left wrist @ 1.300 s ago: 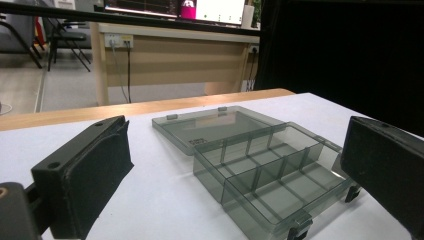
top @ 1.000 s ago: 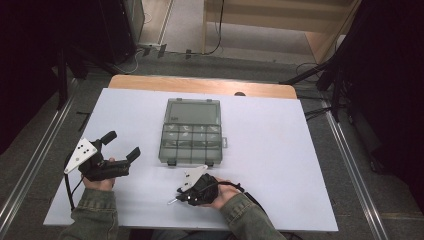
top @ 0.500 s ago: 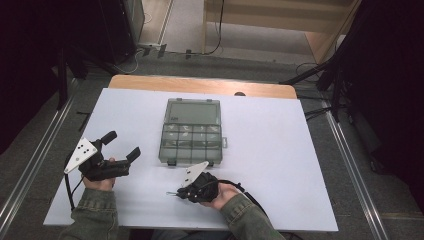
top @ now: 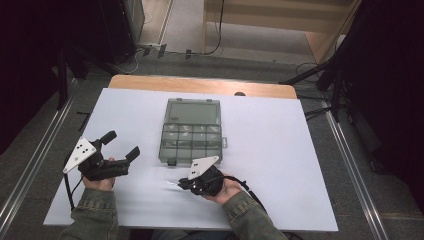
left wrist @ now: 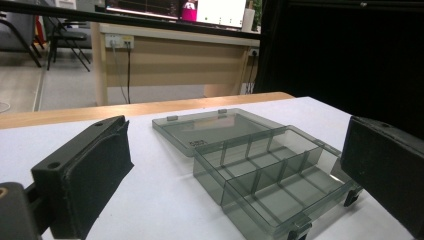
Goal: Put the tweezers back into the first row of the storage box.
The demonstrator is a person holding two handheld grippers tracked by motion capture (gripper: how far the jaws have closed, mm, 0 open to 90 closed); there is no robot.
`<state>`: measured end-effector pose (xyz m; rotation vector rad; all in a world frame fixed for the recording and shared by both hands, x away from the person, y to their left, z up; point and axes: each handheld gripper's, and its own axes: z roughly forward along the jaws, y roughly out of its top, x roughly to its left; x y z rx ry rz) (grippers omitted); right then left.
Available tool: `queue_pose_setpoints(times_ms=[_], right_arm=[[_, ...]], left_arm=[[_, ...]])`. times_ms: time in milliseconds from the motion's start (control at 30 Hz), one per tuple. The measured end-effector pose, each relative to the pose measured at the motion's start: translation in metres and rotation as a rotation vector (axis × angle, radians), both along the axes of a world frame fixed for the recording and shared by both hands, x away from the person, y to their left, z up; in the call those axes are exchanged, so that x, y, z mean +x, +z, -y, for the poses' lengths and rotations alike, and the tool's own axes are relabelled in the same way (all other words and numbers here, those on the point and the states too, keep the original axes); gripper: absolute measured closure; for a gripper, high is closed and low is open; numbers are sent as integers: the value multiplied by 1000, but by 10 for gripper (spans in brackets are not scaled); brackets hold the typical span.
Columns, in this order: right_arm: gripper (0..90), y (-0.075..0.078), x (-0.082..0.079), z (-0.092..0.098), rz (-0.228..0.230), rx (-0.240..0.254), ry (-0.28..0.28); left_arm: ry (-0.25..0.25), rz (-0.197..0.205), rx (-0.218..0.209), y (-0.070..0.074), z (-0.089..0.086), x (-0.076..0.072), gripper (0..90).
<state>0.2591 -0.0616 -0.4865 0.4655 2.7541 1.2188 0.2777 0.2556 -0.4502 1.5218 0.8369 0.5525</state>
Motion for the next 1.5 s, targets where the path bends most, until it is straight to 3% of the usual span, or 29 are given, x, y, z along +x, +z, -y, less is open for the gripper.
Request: queue_pose_setpoints(times_ms=[200,233,433,767,1500], right_arm=[[860,7,6,8,9,37,-27],[860,12,9,11,9,70,-31],[860,27,17,16,38,128,-51],[860,38,32,25,60,141,-89],[860,36,70,27,94,162,-182]], left_arm=[[5,4,-6,0,-1,0,0],[7,4,-7,0,-1,0,0],[10,5,-9,0,-2,0,0],[10,3,-13,0,-2,1,0],[-1,-3,-23,0,-2,3,0]])
